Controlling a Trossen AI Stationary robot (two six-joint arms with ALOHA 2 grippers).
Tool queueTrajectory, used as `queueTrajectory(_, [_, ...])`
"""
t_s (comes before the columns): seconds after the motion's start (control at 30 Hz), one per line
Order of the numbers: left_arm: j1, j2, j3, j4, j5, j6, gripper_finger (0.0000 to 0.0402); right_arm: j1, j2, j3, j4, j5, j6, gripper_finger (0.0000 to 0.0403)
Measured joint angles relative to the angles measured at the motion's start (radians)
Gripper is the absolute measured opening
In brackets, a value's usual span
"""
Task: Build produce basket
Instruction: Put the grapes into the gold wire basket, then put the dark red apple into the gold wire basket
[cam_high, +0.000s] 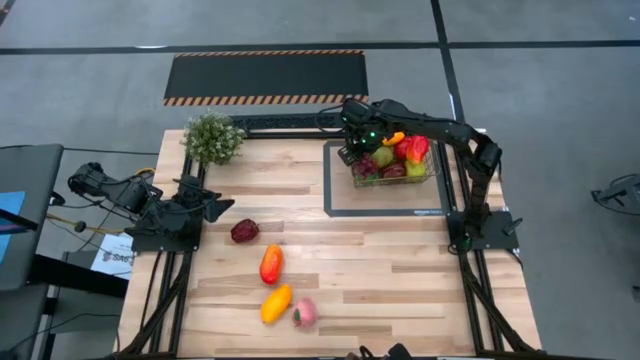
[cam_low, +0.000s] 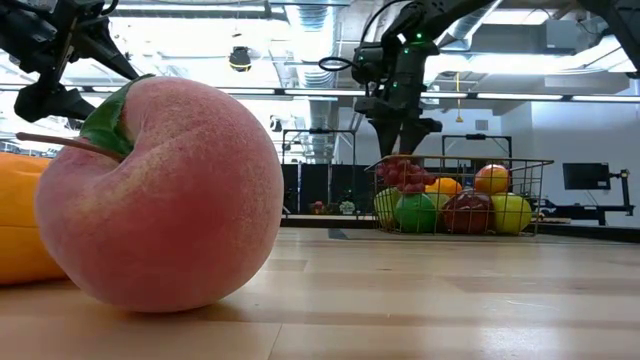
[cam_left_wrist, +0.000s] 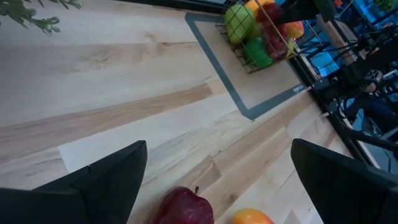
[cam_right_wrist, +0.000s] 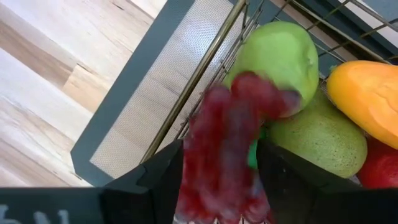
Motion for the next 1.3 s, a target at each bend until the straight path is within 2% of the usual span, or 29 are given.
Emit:
queueTrajectory(0.2, [0.000, 0.000, 0.000, 0.000, 0.000, 0.000, 0.0385, 0.000, 0.000, 0.000, -0.006, 0.000, -0.001, 0.0244])
queueTrajectory(0.37, [0.000, 0.000, 0.000, 0.000, 0.000, 0.001, 0.0385, 0.000, -0.011, 0.003, -0.046, 0.000, -0.047, 0.0246])
queueTrajectory(0.53, [0.000, 0.000, 0.000, 0.000, 0.001, 0.007, 0.0385, 0.000, -0.065, 0.105, -0.192, -0.006, -0.087, 0.0245])
queueTrajectory(0.63, [0.000, 0.000, 0.000, 0.000, 0.001, 0.009, 0.0385, 0.023, -0.105, 0.159, -0.182, -0.048, -0.087, 0.0245])
queueTrajectory(0.8, [0.000, 0.000, 0.000, 0.000, 0.049, 0.022, 0.0385, 0.115, -0.156, 0.193, -0.089, -0.134, -0.068, 0.0245])
queueTrajectory(1.0, [0.000, 0.020, 0.000, 0.000, 0.227, 0.081, 0.0385, 0.265, -0.169, 0.193, -0.052, -0.134, -0.054, 0.0245])
queueTrajectory(1.13, [0.000, 0.105, 0.000, 0.002, 0.338, 0.136, 0.0385, 0.366, -0.163, 0.193, -0.050, -0.134, -0.027, 0.0245])
queueTrajectory(1.3, [0.000, 0.273, 0.000, 0.003, 0.341, 0.149, 0.0384, 0.462, -0.146, 0.191, -0.046, -0.130, 0.009, 0.0245])
